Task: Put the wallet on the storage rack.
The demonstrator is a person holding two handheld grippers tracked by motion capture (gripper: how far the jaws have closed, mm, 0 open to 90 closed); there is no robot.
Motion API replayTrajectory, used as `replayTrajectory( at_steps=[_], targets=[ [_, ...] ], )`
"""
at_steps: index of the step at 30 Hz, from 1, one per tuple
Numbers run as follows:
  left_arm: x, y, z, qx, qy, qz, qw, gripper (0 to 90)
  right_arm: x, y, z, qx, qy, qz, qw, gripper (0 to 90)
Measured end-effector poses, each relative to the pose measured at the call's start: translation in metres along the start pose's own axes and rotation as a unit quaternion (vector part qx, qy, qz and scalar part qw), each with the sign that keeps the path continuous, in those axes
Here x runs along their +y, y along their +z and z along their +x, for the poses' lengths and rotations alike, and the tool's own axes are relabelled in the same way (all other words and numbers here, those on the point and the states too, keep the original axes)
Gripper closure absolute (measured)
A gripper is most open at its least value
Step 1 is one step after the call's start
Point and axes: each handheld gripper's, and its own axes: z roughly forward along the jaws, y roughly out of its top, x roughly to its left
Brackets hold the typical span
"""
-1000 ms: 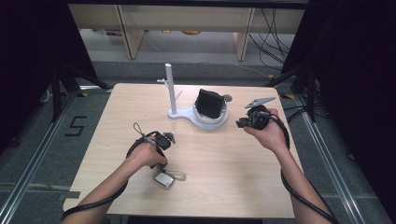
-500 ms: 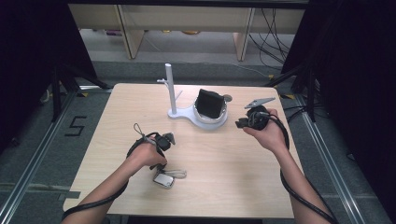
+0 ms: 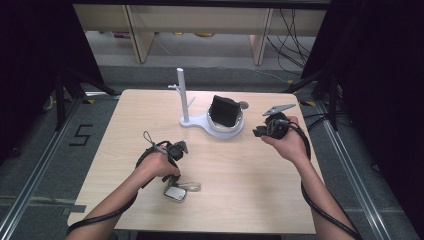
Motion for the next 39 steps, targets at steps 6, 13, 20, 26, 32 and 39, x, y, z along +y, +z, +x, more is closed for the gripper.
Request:
replayTrajectory(
  at_steps=[6, 13, 20, 26, 32, 39],
  targets=[
    [-0.001, 0.005, 0.0, 0.003, 0.004, 0.015, 0.9999, 62.0, 0.0, 0.0, 0.0, 0.0, 0.0, 0.0, 1.0, 75.0],
    [-0.004, 0.004, -0.002, 0.016, 0.03, 0.035, 0.9988, 71.0, 0.001, 0.0, 0.002, 0.003, 0.0, -0.006, 1.0, 74.8],
    [-0.005, 0.003, 0.0, 0.011, 0.045, 0.04, 0.9981, 74.1, 0.0, 0.0, 0.001, 0.006, 0.0, -0.004, 1.0, 74.8],
    [-0.008, 0.003, 0.001, 0.005, 0.056, 0.029, 0.998, 74.3, 0.001, 0.0, 0.001, 0.003, -0.005, -0.003, 1.0, 74.8],
    [-0.012, 0.001, 0.003, -0.003, 0.068, 0.028, 0.9973, 74.5, 0.001, 0.0, 0.001, 0.001, -0.003, -0.001, 1.0, 74.7],
    [-0.016, -0.001, 0.006, 0.002, 0.077, 0.001, 0.997, 74.5, 0.001, 0.0, 0.002, 0.001, -0.001, -0.001, 1.0, 74.6]
  ],
)
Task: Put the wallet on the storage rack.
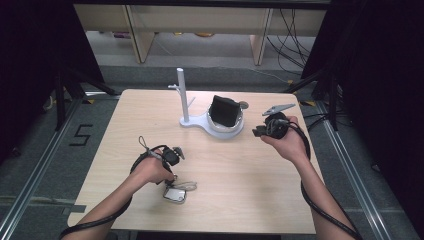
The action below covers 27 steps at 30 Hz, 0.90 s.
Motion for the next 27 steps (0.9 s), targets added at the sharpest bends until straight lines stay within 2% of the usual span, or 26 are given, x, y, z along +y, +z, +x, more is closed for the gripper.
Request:
replayTrajectory(
  at_steps=[4, 8, 10, 12, 13, 14, 15, 17, 20, 21, 22, 23, 25, 27],
  targets=[
    [-0.004, -0.004, 0.0, 0.009, -0.002, -0.017, 0.9998, 74.5, 0.0, 0.0, -0.002, -0.001, -0.005, -0.003, 1.0, 74.6],
    [-0.007, -0.01, 0.001, 0.015, -0.005, -0.04, 0.9991, 74.5, 0.001, -0.003, 0.0, 0.001, 0.002, 0.008, 1.0, 74.6],
    [-0.008, -0.014, 0.002, 0.014, -0.003, -0.037, 0.9992, 74.5, 0.001, -0.003, 0.0, 0.001, 0.002, 0.009, 1.0, 74.6],
    [-0.009, -0.015, 0.003, 0.016, -0.011, -0.051, 0.9985, 74.5, 0.001, -0.003, 0.0, 0.001, 0.003, 0.008, 1.0, 74.6],
    [-0.009, -0.02, 0.005, 0.016, -0.01, -0.048, 0.9986, 74.5, 0.0, -0.002, 0.0, 0.0, -0.003, -0.001, 1.0, 74.6],
    [-0.011, -0.021, 0.004, 0.016, -0.025, -0.048, 0.9984, 74.5, 0.0, -0.002, 0.0, -0.001, -0.003, -0.002, 1.0, 74.6],
    [-0.01, -0.022, 0.006, 0.016, -0.014, -0.059, 0.998, 74.5, 0.0, -0.002, 0.0, -0.002, -0.001, -0.001, 1.0, 74.6],
    [-0.011, -0.024, 0.006, 0.017, -0.014, -0.062, 0.9978, 74.5, -0.001, -0.003, 0.0, -0.002, -0.002, 0.002, 1.0, 74.7],
    [-0.013, -0.028, 0.008, 0.02, -0.016, -0.081, 0.9964, 74.5, -0.002, -0.001, -0.001, -0.004, -0.004, -0.007, 1.0, 74.7],
    [-0.015, -0.031, 0.009, 0.026, -0.012, -0.095, 0.9951, 74.4, -0.002, -0.004, -0.002, 0.0, -0.005, 0.004, 1.0, 74.7],
    [-0.015, -0.031, 0.009, 0.026, -0.012, -0.095, 0.9951, 74.4, -0.002, -0.004, -0.002, 0.0, -0.005, 0.004, 1.0, 74.7],
    [-0.017, -0.033, 0.01, 0.03, -0.02, -0.109, 0.9934, 74.5, -0.003, -0.003, -0.001, -0.004, -0.002, -0.01, 0.9999, 74.7],
    [-0.018, -0.034, 0.011, 0.033, -0.016, -0.116, 0.9926, 74.4, -0.003, -0.003, -0.001, -0.003, -0.005, -0.013, 0.9999, 74.7],
    [-0.021, -0.035, 0.012, 0.033, -0.023, -0.134, 0.9901, 74.4, -0.002, -0.004, -0.002, 0.002, -0.011, -0.009, 0.9999, 74.7]
  ],
)
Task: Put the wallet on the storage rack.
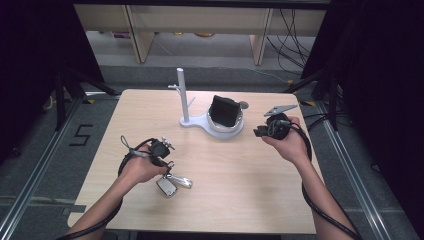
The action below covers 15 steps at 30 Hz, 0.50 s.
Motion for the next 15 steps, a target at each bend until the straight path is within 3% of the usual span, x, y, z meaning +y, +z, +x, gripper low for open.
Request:
replayTrajectory(
  at_steps=[3, 5, 6, 8, 9, 11, 15],
  targets=[
    [-0.004, -0.006, 0.0, 0.004, -0.014, -0.031, 0.9994, 74.5, -0.002, 0.0, 0.004, -0.006, 0.016, -0.001, 0.9998, 74.7],
    [-0.005, -0.008, 0.001, 0.004, -0.016, -0.04, 0.9991, 74.5, -0.002, 0.001, 0.003, -0.007, 0.007, -0.008, 0.9999, 74.6],
    [-0.006, -0.009, 0.001, 0.003, -0.017, -0.046, 0.9988, 74.5, -0.002, -0.001, 0.003, -0.004, 0.004, 0.003, 1.0, 74.6],
    [-0.007, -0.012, 0.003, 0.006, -0.021, -0.057, 0.9981, 74.5, -0.003, -0.001, 0.005, -0.006, 0.01, 0.006, 0.9999, 74.5],
    [-0.008, -0.013, 0.003, 0.007, -0.026, -0.061, 0.9978, 74.5, -0.004, 0.002, 0.007, -0.009, 0.017, -0.007, 0.9998, 74.5],
    [-0.01, -0.016, 0.006, 0.009, -0.03, -0.075, 0.9967, 74.5, -0.005, 0.0, 0.007, -0.006, 0.02, 0.003, 0.9998, 74.4],
    [-0.012, -0.019, 0.01, 0.013, -0.036, -0.084, 0.9957, 74.5, -0.005, -0.001, 0.005, -0.005, 0.012, 0.005, 0.9999, 74.4]
  ],
)
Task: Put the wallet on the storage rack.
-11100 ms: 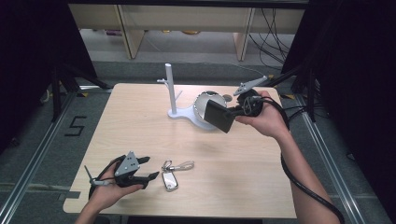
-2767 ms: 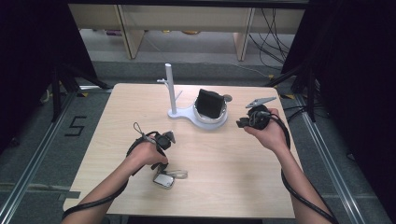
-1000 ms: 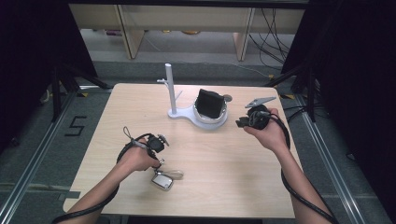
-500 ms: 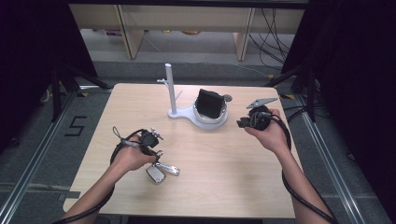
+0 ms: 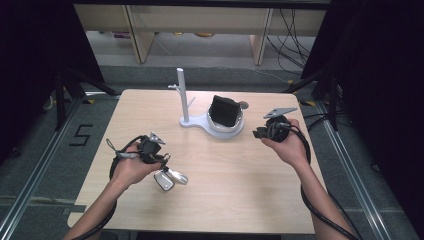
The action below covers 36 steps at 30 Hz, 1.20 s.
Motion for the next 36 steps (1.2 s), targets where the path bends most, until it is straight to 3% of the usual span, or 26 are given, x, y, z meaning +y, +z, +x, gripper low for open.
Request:
replayTrajectory(
  at_steps=[3, 4, 6, 7, 16, 18, 21, 22, 24, 25, 26, 27, 29, 31, 32, 33, 36],
  targets=[
    [-0.001, -0.002, 0.002, 0.005, -0.003, -0.008, 0.9999, 74.5, -0.001, 0.0, 0.0, 0.001, -0.004, -0.006, 1.0, 74.2],
    [-0.001, -0.003, 0.003, 0.004, -0.004, -0.01, 0.9999, 74.5, -0.002, 0.003, 0.001, -0.004, 0.0, -0.026, 0.9997, 74.2],
    [0.0, -0.004, 0.004, 0.005, -0.006, -0.015, 0.9999, 74.5, -0.002, 0.001, 0.002, -0.001, 0.011, -0.016, 0.9998, 74.2],
    [0.0, -0.005, 0.005, 0.009, -0.005, -0.023, 0.9997, 74.5, -0.001, -0.001, 0.0, 0.002, 0.003, -0.005, 1.0, 74.1],
    [0.002, -0.011, 0.008, 0.019, -0.018, -0.073, 0.997, 74.5, -0.005, -0.002, 0.003, 0.0, 0.011, -0.011, 0.9999, 73.4],
    [0.003, -0.013, 0.009, 0.023, -0.013, -0.081, 0.9964, 74.5, -0.006, -0.001, 0.003, 0.0, 0.007, -0.014, 0.9999, 73.4],
    [0.004, -0.015, 0.012, 0.028, -0.014, -0.108, 0.9936, 74.5, -0.01, -0.001, 0.004, -0.001, 0.017, -0.029, 0.9994, 73.3],
    [0.005, -0.016, 0.013, 0.028, -0.014, -0.114, 0.993, 74.5, -0.012, -0.001, 0.003, 0.0, 0.007, -0.034, 0.9994, 73.4],
    [0.005, -0.016, 0.014, 0.029, -0.017, -0.125, 0.9916, 74.5, -0.015, -0.001, 0.005, 0.0, 0.016, -0.042, 0.999, 73.3],
    [0.007, -0.018, 0.016, 0.027, -0.019, -0.136, 0.9901, 74.5, -0.017, -0.001, 0.004, 0.001, 0.008, -0.046, 0.9989, 73.1],
    [0.007, -0.018, 0.016, 0.027, -0.019, -0.136, 0.9901, 74.5, -0.017, -0.001, 0.004, 0.001, 0.008, -0.046, 0.9989, 73.1],
    [0.007, -0.019, 0.02, 0.029, -0.016, -0.141, 0.9894, 74.5, -0.019, -0.002, 0.005, 0.0, 0.011, -0.052, 0.9986, 73.0],
    [0.009, -0.019, 0.022, 0.028, -0.029, -0.16, 0.9864, 74.4, -0.023, -0.004, 0.007, 0.0, 0.019, -0.058, 0.9982, 72.8],
    [0.01, -0.022, 0.028, 0.036, -0.021, -0.165, 0.9855, 74.5, -0.029, -0.005, 0.012, -0.006, 0.036, -0.073, 0.9966, 72.6],
    [0.01, -0.022, 0.028, 0.034, -0.03, -0.182, 0.9823, 74.5, -0.031, -0.006, 0.013, -0.004, 0.039, -0.078, 0.9961, 72.5],
    [0.011, -0.024, 0.031, 0.038, -0.022, -0.178, 0.9831, 74.5, -0.031, -0.006, 0.013, -0.004, 0.039, -0.078, 0.9961, 72.5],
    [0.013, -0.026, 0.035, 0.054, -0.03, -0.184, 0.9809, 74.5, -0.037, -0.006, 0.013, -0.006, 0.034, -0.093, 0.9951, 71.8]
  ],
)
